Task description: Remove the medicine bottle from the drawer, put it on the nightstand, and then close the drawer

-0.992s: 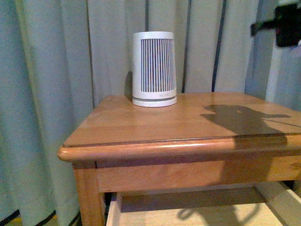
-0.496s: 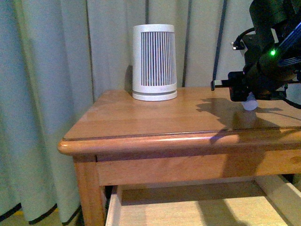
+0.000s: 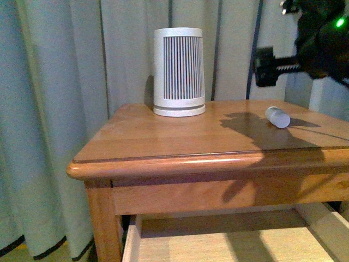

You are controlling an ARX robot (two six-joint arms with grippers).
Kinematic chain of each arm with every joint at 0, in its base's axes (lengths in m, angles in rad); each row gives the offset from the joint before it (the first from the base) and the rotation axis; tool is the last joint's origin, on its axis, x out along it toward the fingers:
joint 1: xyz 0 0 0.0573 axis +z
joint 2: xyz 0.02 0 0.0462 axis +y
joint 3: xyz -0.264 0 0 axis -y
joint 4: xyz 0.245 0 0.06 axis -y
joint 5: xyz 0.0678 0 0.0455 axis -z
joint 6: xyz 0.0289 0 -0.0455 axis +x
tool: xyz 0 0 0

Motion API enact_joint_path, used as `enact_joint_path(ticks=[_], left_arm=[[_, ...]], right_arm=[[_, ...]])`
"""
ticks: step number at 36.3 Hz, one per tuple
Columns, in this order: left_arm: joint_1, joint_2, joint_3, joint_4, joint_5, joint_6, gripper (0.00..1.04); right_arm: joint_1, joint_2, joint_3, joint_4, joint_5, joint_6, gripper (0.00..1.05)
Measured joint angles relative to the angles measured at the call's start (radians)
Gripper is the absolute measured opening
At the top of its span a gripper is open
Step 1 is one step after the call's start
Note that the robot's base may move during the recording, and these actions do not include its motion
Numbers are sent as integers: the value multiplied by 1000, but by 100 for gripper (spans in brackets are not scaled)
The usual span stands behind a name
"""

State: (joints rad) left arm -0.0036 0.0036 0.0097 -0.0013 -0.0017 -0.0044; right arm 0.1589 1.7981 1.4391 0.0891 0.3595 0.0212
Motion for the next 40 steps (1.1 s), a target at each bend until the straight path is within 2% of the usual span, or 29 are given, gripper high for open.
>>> enact_joint_path(ticks=[4,9,13,18,22,29,33,40], left_arm=[[0,0,0,0,0,0,98],[0,0,0,0,0,0,98],[0,0,0,0,0,0,98],[0,0,0,0,0,0,98],[0,0,0,0,0,0,98],[0,0,0,0,0,0,98],[0,0,0,0,0,0,98],[0,0,0,0,0,0,98]], right_arm=[[-8,-234,-174,46,33,14,98],[-58,-486,-418,64,12,54,98],[-91,-671,-600,36,6,76,98],[-94,-911,-780,-87,-25,112,98],[-59,-1119,-887,-250,-29,146,98],[66,-1406,-1027,-569,16,249,98],[116,-1430,-1095,-647,-10,312,98],[207,-1381,-1223,-602,7,411,98]])
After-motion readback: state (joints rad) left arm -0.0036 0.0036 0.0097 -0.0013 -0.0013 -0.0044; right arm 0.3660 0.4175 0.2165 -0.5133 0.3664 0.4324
